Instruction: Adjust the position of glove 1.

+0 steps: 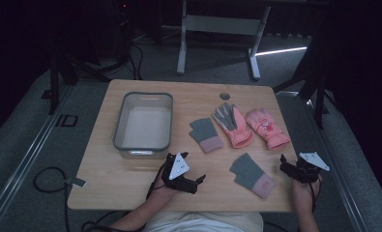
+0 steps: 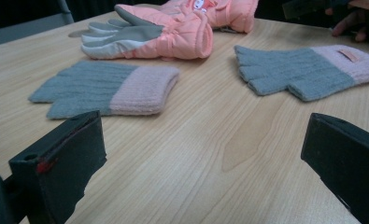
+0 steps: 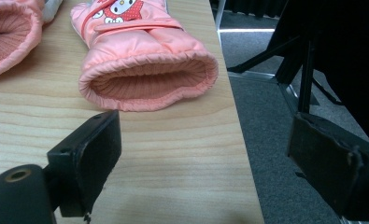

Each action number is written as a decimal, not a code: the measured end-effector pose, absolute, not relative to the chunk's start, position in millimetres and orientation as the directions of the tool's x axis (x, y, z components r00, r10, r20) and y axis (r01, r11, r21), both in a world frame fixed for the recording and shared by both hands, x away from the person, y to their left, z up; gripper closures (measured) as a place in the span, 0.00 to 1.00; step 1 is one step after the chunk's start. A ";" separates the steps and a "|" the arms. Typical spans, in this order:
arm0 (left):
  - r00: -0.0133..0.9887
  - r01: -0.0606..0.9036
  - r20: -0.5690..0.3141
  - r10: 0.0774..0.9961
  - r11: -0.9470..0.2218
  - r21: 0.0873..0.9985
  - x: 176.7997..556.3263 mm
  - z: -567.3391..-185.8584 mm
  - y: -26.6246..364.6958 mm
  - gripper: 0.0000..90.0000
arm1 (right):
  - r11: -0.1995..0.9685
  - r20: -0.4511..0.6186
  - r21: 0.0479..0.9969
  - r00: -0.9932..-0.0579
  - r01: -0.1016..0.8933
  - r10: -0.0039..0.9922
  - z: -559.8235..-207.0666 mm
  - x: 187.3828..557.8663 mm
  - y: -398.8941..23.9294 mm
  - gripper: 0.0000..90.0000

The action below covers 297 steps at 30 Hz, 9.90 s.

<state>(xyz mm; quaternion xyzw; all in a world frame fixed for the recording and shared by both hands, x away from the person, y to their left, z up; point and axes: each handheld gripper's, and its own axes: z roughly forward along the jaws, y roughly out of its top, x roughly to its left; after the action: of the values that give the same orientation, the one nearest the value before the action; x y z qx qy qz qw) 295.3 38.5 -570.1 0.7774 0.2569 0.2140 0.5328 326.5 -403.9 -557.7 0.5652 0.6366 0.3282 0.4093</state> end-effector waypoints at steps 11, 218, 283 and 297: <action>0.769 0.180 0.055 0.637 -0.297 0.938 294.1 -570.0 39.1 0.00 | 0.166 -0.179 0.869 -0.017 0.467 0.984 -558.2 328.4 -401.4 0.14; 0.785 0.162 0.071 0.616 -0.313 0.936 292.4 -570.0 38.1 0.00 | 0.400 -0.005 0.775 -0.627 0.490 0.779 -489.8 381.8 -240.5 0.66; 0.779 0.159 0.078 0.622 -0.317 0.935 292.1 -570.1 37.4 0.00 | 0.105 0.068 0.687 -0.207 0.719 0.976 -499.1 298.8 -307.8 0.95; 0.780 0.156 0.082 0.621 -0.320 0.934 291.7 -570.2 37.1 0.00 | 0.066 0.064 0.643 -0.139 0.763 0.988 -537.1 321.2 -315.4 0.92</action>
<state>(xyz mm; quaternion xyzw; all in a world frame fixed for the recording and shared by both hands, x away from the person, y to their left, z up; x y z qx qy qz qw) 291.7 37.1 -570.2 0.7820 0.2484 0.2203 0.5275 321.2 -315.4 -537.1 0.6241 0.7015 0.2785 0.2024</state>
